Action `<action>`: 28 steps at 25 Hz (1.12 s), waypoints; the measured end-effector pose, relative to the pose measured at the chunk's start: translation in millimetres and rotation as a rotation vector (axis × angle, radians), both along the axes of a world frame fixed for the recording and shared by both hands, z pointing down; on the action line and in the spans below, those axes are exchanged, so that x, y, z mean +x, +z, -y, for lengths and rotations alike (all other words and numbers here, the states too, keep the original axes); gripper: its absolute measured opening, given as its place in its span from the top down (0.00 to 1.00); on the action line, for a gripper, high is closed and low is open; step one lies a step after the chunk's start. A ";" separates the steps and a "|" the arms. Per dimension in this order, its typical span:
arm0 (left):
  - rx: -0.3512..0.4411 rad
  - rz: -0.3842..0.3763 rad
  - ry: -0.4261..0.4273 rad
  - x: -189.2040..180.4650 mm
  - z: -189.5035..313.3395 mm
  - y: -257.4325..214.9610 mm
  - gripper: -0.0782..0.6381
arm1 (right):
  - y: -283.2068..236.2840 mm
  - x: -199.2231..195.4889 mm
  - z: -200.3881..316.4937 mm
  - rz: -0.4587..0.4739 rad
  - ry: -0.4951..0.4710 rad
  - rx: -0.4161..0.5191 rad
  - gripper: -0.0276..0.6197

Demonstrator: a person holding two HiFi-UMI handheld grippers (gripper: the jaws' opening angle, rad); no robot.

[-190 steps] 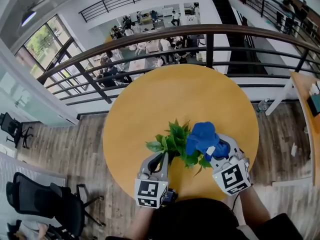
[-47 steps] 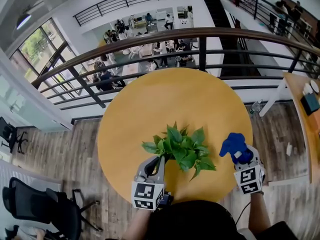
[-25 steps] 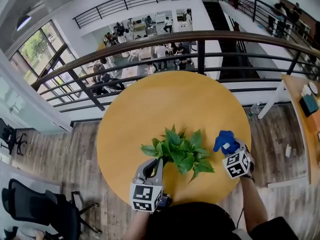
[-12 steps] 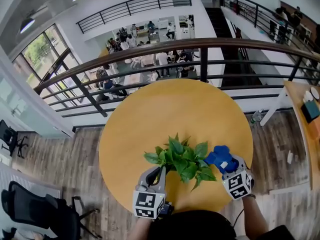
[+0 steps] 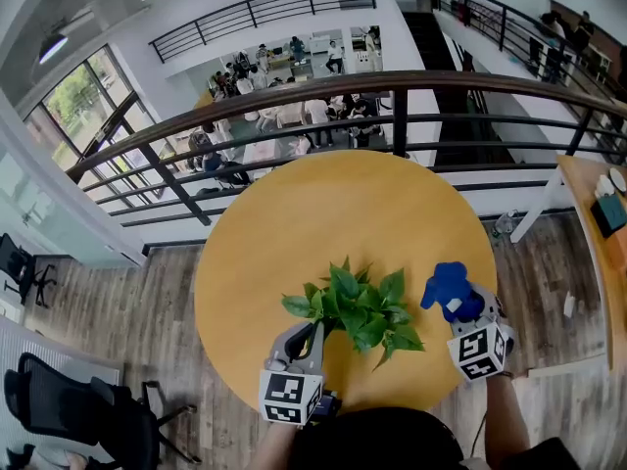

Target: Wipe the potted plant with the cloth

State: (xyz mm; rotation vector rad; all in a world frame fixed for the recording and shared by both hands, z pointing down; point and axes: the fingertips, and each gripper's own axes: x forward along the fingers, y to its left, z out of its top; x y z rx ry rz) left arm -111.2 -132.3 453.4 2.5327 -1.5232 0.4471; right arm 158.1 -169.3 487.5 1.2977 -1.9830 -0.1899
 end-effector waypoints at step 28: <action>-0.006 0.008 0.002 0.6 1.2 1.7 0.89 | -40.5 -40.0 -61.4 0.307 -0.161 -0.003 0.71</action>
